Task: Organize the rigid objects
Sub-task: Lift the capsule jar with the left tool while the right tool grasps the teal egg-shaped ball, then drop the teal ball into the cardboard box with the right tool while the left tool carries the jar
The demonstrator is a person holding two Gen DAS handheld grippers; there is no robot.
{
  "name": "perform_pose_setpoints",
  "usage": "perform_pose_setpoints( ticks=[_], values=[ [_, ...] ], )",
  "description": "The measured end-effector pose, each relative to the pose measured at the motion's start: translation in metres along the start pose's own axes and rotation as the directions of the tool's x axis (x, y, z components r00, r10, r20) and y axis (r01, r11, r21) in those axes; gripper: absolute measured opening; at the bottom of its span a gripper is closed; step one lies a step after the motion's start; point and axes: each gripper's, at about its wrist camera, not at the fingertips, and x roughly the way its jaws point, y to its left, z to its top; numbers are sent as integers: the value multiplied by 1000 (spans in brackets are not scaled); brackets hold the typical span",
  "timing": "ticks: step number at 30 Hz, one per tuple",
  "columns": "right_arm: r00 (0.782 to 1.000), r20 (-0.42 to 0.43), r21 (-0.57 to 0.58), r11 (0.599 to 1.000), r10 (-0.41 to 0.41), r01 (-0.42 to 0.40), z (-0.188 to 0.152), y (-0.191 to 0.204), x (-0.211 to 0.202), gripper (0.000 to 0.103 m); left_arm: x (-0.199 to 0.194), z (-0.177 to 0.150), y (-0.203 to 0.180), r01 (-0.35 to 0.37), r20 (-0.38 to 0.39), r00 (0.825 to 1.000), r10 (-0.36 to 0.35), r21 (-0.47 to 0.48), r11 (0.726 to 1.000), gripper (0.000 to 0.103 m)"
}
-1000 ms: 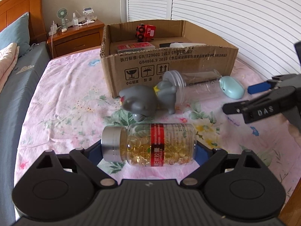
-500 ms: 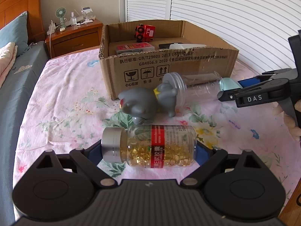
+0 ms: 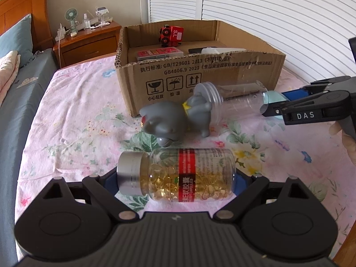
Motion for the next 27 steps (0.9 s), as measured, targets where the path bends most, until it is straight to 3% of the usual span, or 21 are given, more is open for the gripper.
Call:
perform_pose_setpoints(
  ticks=[9, 17, 27],
  values=[
    [1000, -30, -44, 999, 5, -6, -5, 3, -12, 58, -5, 4, 6, 11, -53, 999, -11, 9, 1000, 93],
    [998, -53, -133, 991, 27, -33, -9, 3, -38, 58, -31, 20, 5, 37, -67, 997, -32, 87, 996, 93],
    [997, 25, -218, 974, 71, -64, 24, 6, -86, 58, -59, 68, 1, 66, -9, 998, -65, 152, 986, 93]
  ],
)
